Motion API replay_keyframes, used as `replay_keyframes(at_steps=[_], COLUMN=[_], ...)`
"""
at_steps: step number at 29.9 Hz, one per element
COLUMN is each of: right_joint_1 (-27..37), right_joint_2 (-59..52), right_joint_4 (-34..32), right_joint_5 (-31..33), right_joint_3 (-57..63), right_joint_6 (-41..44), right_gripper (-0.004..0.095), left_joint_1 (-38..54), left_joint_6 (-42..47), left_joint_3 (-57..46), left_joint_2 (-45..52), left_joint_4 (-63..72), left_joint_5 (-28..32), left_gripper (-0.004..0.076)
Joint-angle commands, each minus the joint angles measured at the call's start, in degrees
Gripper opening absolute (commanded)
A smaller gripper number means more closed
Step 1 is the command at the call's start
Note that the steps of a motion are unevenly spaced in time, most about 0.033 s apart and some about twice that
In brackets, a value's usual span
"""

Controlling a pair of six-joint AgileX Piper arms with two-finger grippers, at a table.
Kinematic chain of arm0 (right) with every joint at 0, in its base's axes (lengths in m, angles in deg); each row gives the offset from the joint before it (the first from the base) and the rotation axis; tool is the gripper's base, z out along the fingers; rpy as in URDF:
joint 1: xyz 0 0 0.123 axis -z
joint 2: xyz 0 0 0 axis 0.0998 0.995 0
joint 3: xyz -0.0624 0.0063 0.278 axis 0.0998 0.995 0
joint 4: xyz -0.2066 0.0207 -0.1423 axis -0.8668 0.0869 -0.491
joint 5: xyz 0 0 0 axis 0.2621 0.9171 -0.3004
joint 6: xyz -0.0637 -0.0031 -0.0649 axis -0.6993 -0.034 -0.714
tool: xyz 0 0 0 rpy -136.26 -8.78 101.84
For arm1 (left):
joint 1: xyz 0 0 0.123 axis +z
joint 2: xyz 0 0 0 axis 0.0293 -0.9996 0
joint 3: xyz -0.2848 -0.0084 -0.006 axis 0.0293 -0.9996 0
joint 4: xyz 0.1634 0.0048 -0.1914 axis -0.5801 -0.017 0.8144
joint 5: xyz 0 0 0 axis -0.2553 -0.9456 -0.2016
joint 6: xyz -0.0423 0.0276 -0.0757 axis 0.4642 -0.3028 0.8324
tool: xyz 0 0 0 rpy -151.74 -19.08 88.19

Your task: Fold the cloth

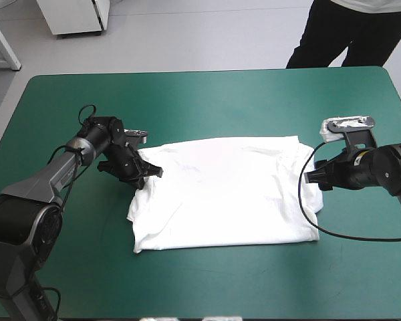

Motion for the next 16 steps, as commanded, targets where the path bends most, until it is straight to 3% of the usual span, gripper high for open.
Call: replay_keyframes(at_steps=[1,8,16], right_joint_1=[-0.1,-0.1,-0.1], right_joint_2=[-0.9,-0.9,-0.9], right_joint_4=[-0.4,-0.2,0.4], right_joint_5=[-1.9,-1.8,-0.9], right_joint_3=[-1.9,-1.9,-1.9], right_joint_6=[0.1,0.1,0.5], right_gripper=[0.0661,0.0649,0.0648], left_joint_1=[-0.6,-4.2,-10.3], left_joint_6=[0.0,1.1,2.0], left_joint_3=[0.4,0.4,0.4], left_joint_2=[4.4,10.6,8.7], left_joint_4=[3.5,3.2,3.0], left_joint_5=[-1.6,-2.2,1.6], left_gripper=[-0.0010,-0.0010,-0.0010])
